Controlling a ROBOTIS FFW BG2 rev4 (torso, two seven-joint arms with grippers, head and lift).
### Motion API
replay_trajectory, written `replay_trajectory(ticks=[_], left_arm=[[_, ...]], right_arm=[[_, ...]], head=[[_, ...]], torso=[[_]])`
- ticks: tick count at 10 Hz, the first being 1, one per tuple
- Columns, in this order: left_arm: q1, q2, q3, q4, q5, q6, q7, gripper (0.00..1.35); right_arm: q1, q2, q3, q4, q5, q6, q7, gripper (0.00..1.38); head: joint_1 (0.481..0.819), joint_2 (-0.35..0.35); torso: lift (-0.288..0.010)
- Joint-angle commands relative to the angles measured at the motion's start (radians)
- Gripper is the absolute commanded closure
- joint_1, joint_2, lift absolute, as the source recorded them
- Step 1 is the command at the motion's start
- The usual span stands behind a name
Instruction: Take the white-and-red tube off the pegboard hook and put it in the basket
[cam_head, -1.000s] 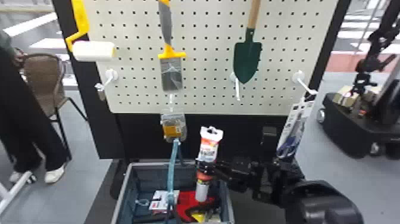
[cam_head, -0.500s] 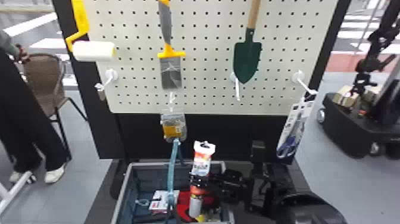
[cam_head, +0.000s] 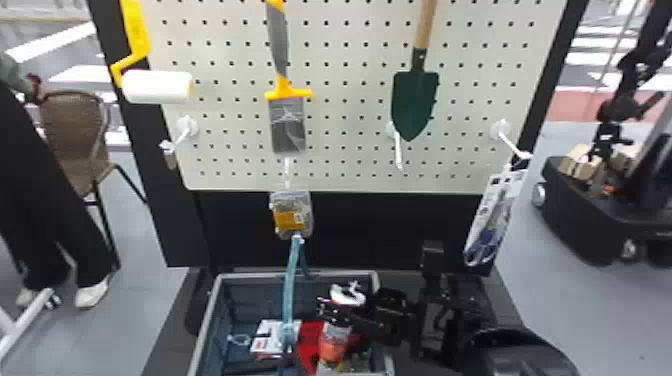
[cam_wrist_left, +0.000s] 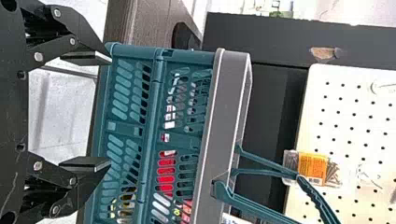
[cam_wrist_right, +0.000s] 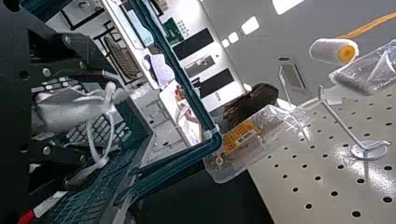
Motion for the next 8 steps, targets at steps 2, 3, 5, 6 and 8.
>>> replay_trajectory(ticks=[2,3,5,6,8], left_arm=[[0.002,-0.003,0.0,0.0,0.002,-0.003,0.0,0.5],[0.002,-0.003,0.002,0.0,0.004,-0.003,0.0,0.5],[0.002,-0.003,0.002,0.0,0.004,-0.004,0.0,0.5],[0.002,-0.003,0.002,0.0,0.004,-0.004,0.0,0.5],[0.002,-0.003,0.002,0.0,0.004,-0.006,0.0,0.5]], right_arm=[[0.0,0.0,0.0,0.005,-0.003,-0.005,0.0,0.1],[0.0,0.0,0.0,0.005,-0.004,-0.007,0.0,0.12],[0.0,0.0,0.0,0.005,-0.006,-0.009,0.0,0.12],[0.0,0.0,-0.002,0.005,-0.006,-0.009,0.0,0.12],[-0.002,0.0,-0.002,0.005,-0.006,-0.009,0.0,0.12]], head=[[0.549,0.0],[0.549,0.0],[0.549,0.0],[0.549,0.0],[0.549,0.0]], torso=[[-0.1],[-0.1],[-0.1],[-0.1],[-0.1]])
